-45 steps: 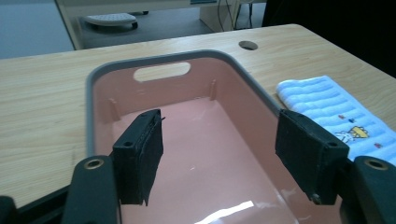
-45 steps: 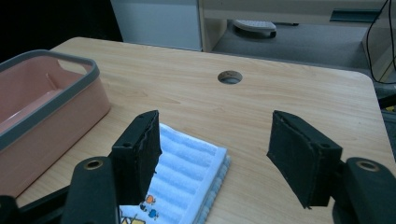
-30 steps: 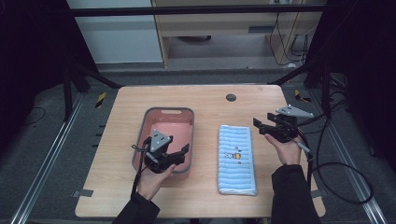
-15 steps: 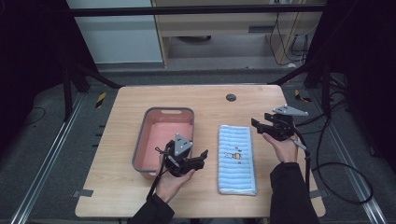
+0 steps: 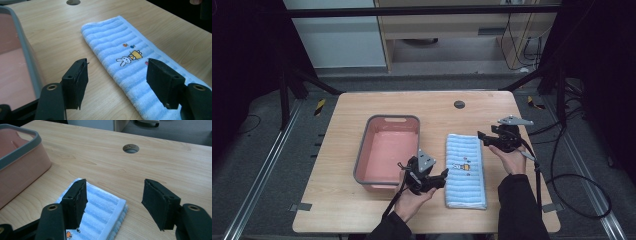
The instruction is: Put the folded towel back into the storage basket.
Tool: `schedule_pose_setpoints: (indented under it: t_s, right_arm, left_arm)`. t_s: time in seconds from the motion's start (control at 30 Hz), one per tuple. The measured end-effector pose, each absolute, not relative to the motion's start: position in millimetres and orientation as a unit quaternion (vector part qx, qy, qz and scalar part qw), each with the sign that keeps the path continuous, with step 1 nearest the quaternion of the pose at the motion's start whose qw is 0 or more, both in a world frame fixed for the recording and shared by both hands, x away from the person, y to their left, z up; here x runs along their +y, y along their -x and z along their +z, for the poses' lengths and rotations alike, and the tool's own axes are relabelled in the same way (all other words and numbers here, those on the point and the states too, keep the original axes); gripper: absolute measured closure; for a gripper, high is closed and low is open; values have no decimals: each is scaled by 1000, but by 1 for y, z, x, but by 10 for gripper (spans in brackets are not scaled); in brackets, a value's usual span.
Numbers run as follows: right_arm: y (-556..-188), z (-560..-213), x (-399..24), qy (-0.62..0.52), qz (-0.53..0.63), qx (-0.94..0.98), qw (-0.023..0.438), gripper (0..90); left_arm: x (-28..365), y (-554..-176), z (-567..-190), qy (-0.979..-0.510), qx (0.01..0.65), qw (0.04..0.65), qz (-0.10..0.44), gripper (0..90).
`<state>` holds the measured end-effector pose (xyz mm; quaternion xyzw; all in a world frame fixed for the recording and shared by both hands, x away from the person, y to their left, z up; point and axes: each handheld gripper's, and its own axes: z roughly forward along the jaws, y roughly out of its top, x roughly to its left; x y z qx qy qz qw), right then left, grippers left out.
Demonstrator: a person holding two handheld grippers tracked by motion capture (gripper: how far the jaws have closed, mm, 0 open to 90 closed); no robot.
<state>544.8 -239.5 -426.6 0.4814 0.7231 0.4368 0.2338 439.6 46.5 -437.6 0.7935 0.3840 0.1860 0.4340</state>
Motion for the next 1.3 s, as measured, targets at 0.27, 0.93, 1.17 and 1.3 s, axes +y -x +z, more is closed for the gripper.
schedule_pose_setpoints:
  t_s: [0.27,0.93,1.17,1.3]
  right_arm:
    - [-549,-438,-238,-487,429,727,224,384]
    - [-562,-472,-230,-500,393,744,205,443]
    - [-566,-481,-228,-507,383,748,192,477]
    - [-567,-486,-229,-511,379,749,187,501]
  left_arm:
    - [37,-439,-457,-806,384,416,171,339]
    - [20,-436,-492,-822,388,388,153,371]
    - [18,-432,-498,-823,388,387,146,421]
    - [17,-431,-499,-823,391,385,145,439]
